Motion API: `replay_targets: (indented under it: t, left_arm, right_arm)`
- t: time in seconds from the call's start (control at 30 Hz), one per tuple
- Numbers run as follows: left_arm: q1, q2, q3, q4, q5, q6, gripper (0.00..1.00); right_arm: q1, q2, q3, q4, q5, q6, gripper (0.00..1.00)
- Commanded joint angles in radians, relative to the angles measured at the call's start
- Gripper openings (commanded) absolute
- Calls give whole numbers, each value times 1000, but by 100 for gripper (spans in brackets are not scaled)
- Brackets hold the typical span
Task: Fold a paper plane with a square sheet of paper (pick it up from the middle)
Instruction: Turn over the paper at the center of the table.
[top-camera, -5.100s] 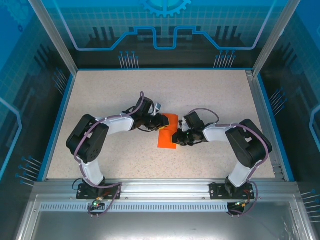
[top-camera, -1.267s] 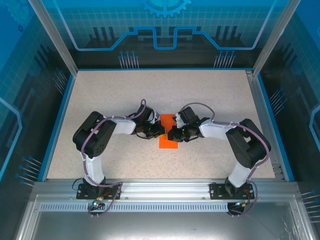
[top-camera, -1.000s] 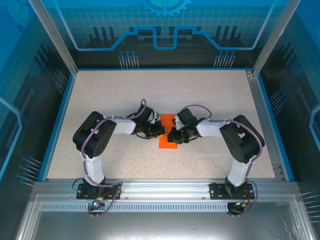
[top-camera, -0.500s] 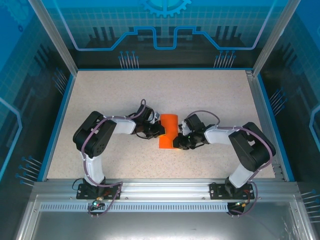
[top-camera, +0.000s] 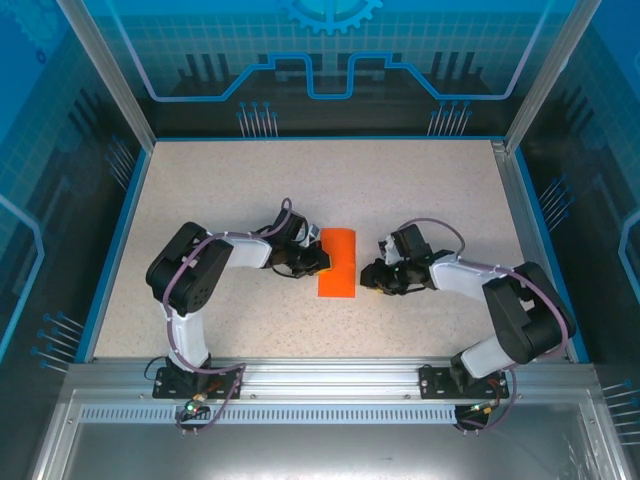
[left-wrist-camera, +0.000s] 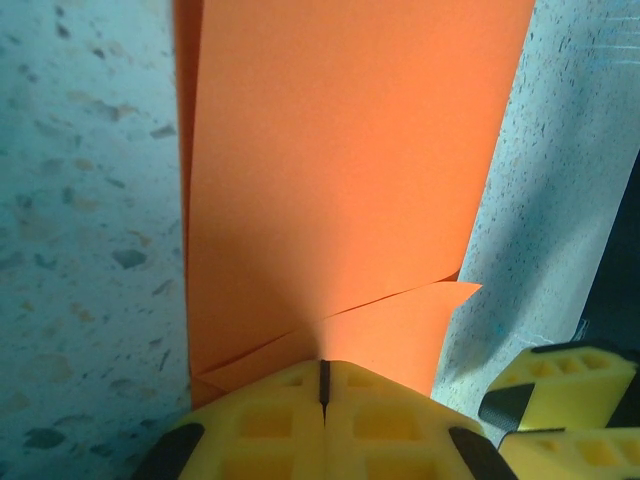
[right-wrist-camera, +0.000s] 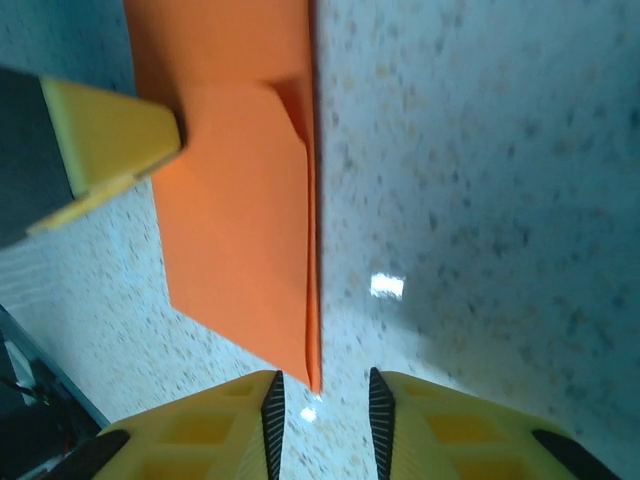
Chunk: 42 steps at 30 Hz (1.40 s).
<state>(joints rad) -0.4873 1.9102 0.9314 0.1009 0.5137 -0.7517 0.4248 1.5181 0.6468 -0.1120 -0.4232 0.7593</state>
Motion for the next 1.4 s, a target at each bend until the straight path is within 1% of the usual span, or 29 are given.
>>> replay_targets:
  t: [0.0,0.17,0.27,0.57,0.83,1.07,1.27,1.37]
  left_arm:
    - [11,-17,7,-44,-9,33,0]
    - [12,-28,4,-44,-4,34,1]
    - [11,-29,7,-46,0,32,2]
    - [11,-27,12,-46,3,32,2]
    - [11,-41,4,-47,0,31,2]
    - [11,-51,7,-59,-13,35,2]
    - [12,-52,7,-48,-8,28,3]
    - [13,-51,14,-48,-6,25,3]
  right_arm:
    - [-11,75,62,85,-43,59,32]
    - [-9,163,116,127,-65,76,33]
    - [-9,184,134,104,-40,72,33]
    - [-2,233,148,102,-52,79,32]
    - [4,235,148,143,-86,106,32]
    - [-1,212,146,135,-61,103,33]
    - [-3,219,134,193,-113,92,32]
    - [-2,228,141,193,-129,61,32]
